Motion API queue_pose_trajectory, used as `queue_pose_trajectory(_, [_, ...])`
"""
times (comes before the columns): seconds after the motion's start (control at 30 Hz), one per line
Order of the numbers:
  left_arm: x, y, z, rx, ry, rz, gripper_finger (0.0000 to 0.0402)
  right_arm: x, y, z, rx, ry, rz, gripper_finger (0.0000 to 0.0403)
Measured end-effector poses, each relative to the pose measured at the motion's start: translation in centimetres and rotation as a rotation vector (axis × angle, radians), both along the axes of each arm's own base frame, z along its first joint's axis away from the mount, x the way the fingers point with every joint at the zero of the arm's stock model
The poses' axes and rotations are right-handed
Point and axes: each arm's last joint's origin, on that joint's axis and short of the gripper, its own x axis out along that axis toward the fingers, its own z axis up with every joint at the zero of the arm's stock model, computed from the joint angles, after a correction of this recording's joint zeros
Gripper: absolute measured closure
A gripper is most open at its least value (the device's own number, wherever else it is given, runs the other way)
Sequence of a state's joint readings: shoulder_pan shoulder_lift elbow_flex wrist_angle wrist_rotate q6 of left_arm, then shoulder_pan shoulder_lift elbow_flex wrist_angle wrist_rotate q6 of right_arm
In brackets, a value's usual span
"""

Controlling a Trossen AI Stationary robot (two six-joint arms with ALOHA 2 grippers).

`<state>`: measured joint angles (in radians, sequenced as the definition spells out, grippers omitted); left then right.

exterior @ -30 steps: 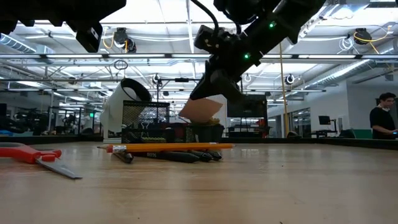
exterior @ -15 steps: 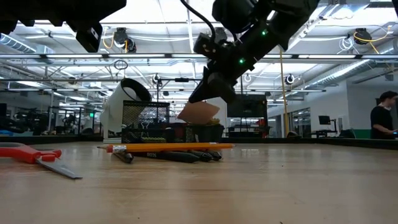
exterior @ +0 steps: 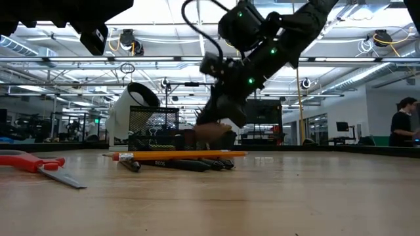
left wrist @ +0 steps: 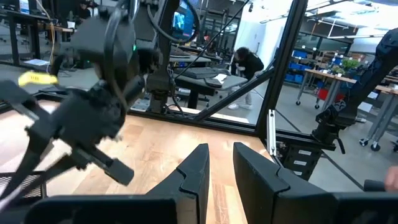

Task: Pick and place office supplies into organizer
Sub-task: Put the pink sticky notes into the black desk organizer, then put the orange pencil into the black desk organizer

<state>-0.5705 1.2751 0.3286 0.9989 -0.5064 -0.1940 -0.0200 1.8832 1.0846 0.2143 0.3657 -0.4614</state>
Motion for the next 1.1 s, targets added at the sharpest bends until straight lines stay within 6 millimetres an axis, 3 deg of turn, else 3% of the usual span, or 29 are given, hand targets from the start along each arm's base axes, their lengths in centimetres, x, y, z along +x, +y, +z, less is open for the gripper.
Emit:
queue_pose_trajectory(0.17, [0.0, 0.0, 0.0, 0.000, 0.000, 0.000, 0.0325, 0.2, 0.0, -0.8, -0.017, 0.023, 0.014, 0.0330])
queue_pose_trajectory(0.47, [0.0, 0.0, -0.1, 0.006, 0.006, 0.000, 0.0325, 0.3, 1.0, 0.4, -0.027, -0.037, 0.039, 0.0264])
queue_pose_trajectory(0.73, [0.0, 0.0, -0.3, 0.032, 0.025, 0.000, 0.0325, -0.7, 6.0, 2.0, 0.044, -0.045, 0.145, 0.0258])
queue_pose_trajectory(0.9, [0.0, 0.0, -0.4, 0.030, 0.033, 0.000, 0.0325, -2.5, 9.2, 2.0, 0.202, 0.092, 0.288, 0.0264])
queue_pose_trajectory(1.1, [0.0, 0.1, -0.4, 0.033, 0.033, 0.019, 0.0325, -4.2, 10.3, 0.4, 0.333, 0.190, 0.333, 0.0273])
